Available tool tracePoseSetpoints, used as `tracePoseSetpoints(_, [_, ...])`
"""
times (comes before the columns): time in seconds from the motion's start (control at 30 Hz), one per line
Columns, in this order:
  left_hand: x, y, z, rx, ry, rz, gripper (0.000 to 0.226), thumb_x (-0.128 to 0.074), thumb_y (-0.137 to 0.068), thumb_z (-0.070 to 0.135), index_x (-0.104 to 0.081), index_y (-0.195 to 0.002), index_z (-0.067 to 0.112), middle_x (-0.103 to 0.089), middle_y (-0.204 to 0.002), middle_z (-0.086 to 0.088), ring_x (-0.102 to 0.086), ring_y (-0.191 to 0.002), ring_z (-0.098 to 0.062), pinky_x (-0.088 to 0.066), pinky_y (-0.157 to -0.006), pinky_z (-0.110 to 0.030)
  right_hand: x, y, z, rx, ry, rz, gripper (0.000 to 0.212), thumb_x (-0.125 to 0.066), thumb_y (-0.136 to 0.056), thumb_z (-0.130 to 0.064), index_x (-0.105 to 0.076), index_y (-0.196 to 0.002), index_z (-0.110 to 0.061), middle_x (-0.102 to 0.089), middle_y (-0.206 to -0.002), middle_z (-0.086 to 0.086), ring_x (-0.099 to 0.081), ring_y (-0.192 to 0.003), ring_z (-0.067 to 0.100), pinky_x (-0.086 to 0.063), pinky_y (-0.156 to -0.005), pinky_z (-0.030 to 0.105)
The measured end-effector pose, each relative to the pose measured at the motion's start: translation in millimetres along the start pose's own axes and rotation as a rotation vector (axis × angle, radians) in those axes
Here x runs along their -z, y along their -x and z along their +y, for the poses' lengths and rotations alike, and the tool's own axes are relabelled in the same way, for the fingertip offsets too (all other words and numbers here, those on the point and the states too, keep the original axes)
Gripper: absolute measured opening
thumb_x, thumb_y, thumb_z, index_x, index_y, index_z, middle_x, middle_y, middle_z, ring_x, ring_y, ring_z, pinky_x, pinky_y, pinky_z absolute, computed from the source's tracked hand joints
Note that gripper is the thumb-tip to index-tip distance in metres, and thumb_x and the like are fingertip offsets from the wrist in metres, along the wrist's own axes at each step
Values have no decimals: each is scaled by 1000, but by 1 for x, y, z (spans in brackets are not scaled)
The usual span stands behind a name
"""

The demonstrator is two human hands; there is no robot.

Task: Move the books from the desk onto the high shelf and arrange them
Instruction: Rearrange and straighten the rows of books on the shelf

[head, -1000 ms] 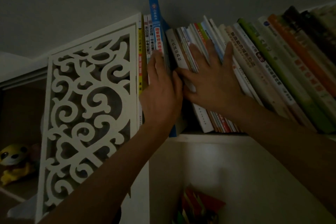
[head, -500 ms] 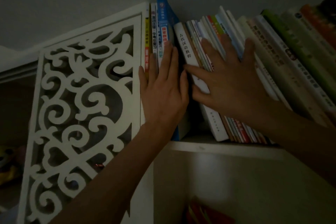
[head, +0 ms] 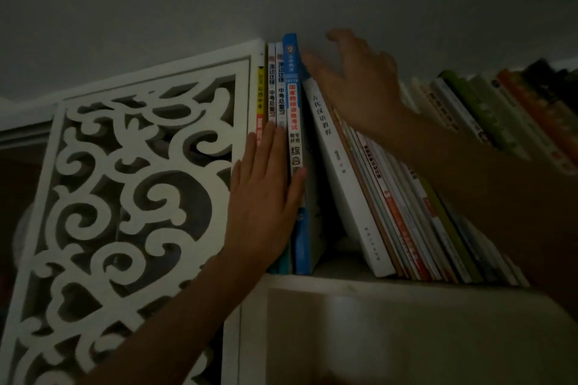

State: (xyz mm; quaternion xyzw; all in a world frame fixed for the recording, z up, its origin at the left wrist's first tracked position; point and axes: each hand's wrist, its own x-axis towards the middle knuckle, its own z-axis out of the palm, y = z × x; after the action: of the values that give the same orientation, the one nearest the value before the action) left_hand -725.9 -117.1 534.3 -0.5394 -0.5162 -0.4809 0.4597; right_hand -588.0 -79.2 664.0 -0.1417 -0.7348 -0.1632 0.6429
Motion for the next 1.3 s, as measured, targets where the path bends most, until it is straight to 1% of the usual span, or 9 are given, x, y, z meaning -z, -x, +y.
tracePoseSetpoints(0.27, [-6, 3, -5, -16, 160, 84, 67, -17, -89, 57, 12, -142, 29, 14, -149, 16, 4, -127, 15, 1, -106, -6, -34, -42, -13, -43, 20, -167, 37, -16, -103, -36, -47, -117, -20, -57, -102, -4, -51, -104, 14, -3, -117, 46])
tracePoseSetpoints(0.4, [-10, 5, -6, -10, 51, 70, 67, -13, -91, 54, 8, -146, 22, 16, -152, 8, 1, -143, -11, -8, -118, -37, -39, -52, -10, -56, 245, -191, 40, -15, -103, -29, -47, -121, -11, -55, -123, 6, -48, -116, 23, -4, -114, 47])
tracePoseSetpoints(0.57, [-9, 7, -4, 25, 16, 29, 62, -11, -94, 49, 3, -148, 22, 8, -157, -3, 2, -145, -18, -1, -114, -37, -49, -29, -12, 111, 596, -70, 33, -39, -97, -23, -45, -125, -5, -59, -114, 13, -52, -109, 34, -7, -111, 58])
tracePoseSetpoints(0.7, [-3, 9, -2, -18, -100, -7, 56, -9, -97, 45, 2, -149, 27, 9, -157, -8, 5, -144, -21, 6, -111, -42, -36, -13, -9, 108, 437, -78, 45, -26, -102, -34, -33, -140, -11, -56, -126, 14, -44, -122, 33, -12, -112, 49])
tracePoseSetpoints(0.9, [-3, 35, 4, -5, -176, -30, 57, -14, -97, 39, -9, -149, 17, -6, -156, -13, -3, -144, -27, 1, -108, -52, 17, 46, 21, 160, 393, 93, 45, -32, -94, -26, -54, -120, 3, -55, -124, 24, -51, -116, 39, -31, -105, 56])
tracePoseSetpoints(1.0, [1, 55, 35, -131, 87, 9, 50, -29, -93, 27, -37, -138, 9, -33, -148, -12, -31, -133, -15, -25, -110, -38, 49, 97, 37, 79, 492, 159, 43, -41, -92, -24, -54, -121, 6, -55, -122, 29, -53, -110, 45, -38, -99, 55])
tracePoseSetpoints(1.1, [8, 53, 77, 105, 626, -109, 44, -43, -96, 35, -32, -137, 24, -35, -138, 7, -36, -117, 8, -37, -98, -7, 68, 145, 34, -95, 534, 50, 57, -48, -93, -44, -50, -125, 3, -53, -120, 30, -56, -100, 45, -49, -83, 51])
tracePoseSetpoints(1.23, [-21, 25, 96, 392, 785, -227, 74, -54, -90, 35, -9, -148, 20, -31, -143, -2, -36, -118, -3, -31, -91, -13, 80, 158, 26, -453, 743, -357, 83, -27, -85, -69, -12, -147, -16, -46, -135, 15, -57, -107, 30, -47, -78, 35])
tracePoseSetpoints(1.3, [-34, 20, 91, 411, 882, -263, 83, -56, -89, 36, 2, -149, 26, -32, -145, -4, -41, -116, -6, -37, -89, -21, 81, 157, 32, -384, 793, -348, 90, -18, -79, -74, -8, -147, -17, -63, -100, 6, -61, -77, 20, -43, -62, 28])
